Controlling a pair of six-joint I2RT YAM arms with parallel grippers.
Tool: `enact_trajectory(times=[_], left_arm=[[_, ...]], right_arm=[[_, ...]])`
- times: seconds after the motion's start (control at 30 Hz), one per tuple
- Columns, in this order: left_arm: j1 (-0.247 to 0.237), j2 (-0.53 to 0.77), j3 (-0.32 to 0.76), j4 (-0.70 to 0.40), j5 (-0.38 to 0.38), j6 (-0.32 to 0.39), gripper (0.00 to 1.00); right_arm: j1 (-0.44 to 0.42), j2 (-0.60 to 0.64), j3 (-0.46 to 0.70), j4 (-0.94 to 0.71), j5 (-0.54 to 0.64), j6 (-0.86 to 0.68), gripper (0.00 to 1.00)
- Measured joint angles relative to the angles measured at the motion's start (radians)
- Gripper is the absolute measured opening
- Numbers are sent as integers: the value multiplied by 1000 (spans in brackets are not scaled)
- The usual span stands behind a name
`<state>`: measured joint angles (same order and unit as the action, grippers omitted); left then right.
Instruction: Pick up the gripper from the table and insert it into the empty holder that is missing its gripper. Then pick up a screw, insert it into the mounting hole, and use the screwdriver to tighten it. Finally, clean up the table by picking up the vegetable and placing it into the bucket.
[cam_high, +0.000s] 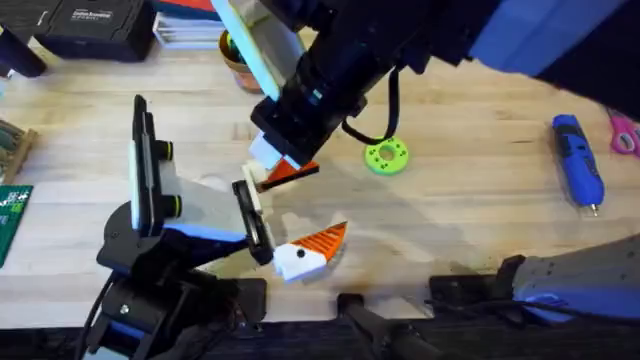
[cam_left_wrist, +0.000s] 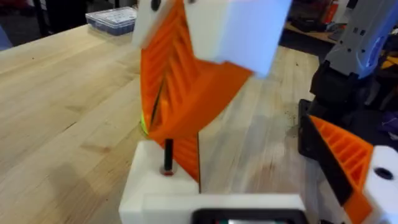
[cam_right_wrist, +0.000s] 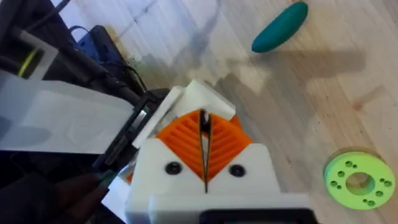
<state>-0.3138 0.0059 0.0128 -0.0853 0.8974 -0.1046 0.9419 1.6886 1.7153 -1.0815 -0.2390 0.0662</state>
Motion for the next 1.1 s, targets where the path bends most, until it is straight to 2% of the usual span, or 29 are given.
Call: enact_trajectory(times=[0.9,1.1], left_arm=[[0,1,0,0,0,-8,988],[0,1,0,-1,0,-9,988]], right_arm=[[12,22,6,1,12,-15,7],[34,22,7,1,67,-14,7]])
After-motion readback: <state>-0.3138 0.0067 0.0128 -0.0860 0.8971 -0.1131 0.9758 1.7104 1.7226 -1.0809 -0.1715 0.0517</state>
